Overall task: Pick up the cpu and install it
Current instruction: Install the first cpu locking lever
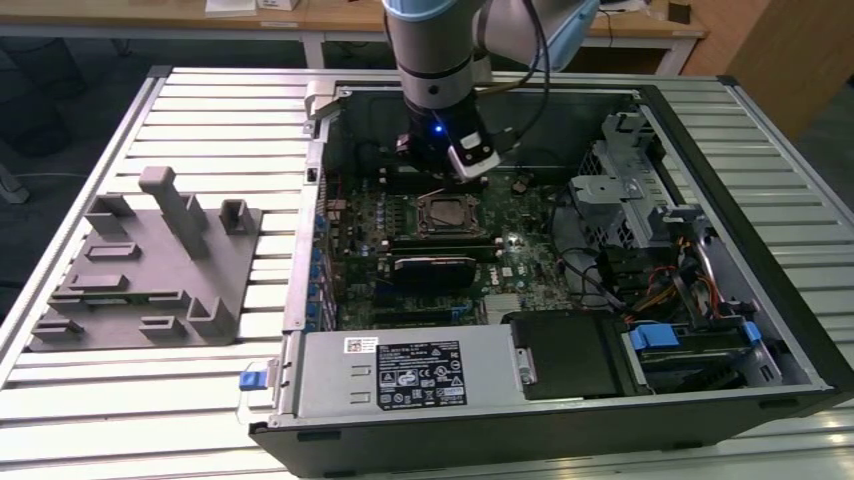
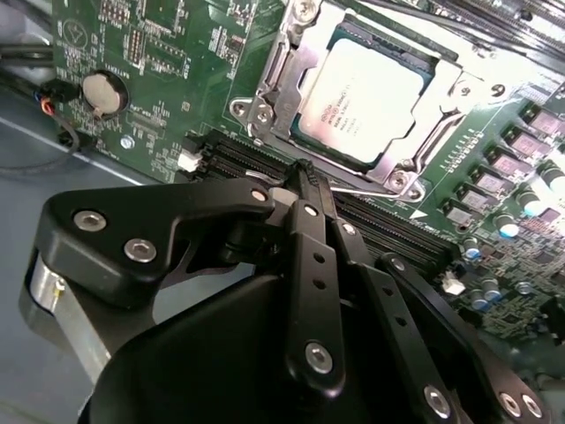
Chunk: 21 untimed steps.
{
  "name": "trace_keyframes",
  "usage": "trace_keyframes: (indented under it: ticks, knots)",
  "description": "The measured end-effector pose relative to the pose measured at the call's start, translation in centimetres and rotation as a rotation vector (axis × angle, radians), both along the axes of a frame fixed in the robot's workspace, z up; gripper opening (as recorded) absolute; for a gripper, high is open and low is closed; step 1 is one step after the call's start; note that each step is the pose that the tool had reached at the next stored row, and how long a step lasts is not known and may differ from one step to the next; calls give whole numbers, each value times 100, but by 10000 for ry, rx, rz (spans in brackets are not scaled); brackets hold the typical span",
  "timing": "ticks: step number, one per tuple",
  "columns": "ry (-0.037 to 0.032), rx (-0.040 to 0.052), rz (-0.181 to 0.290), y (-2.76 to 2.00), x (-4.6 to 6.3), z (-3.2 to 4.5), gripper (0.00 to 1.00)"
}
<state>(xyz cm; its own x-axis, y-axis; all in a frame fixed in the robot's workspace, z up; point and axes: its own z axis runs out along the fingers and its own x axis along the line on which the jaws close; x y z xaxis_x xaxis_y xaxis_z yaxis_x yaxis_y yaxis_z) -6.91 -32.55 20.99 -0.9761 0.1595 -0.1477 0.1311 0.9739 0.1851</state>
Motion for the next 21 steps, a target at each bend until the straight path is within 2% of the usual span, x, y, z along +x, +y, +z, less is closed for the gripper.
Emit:
trace_keyframes:
  ticks: [3, 11, 21]
  knots:
    - [0, -1, -274, 10, 0, -10, 11]
    - [-1, 0, -642, 85, -1, -33, 11]
    - [-78, 3, -782, 98, -24, -67, 11]
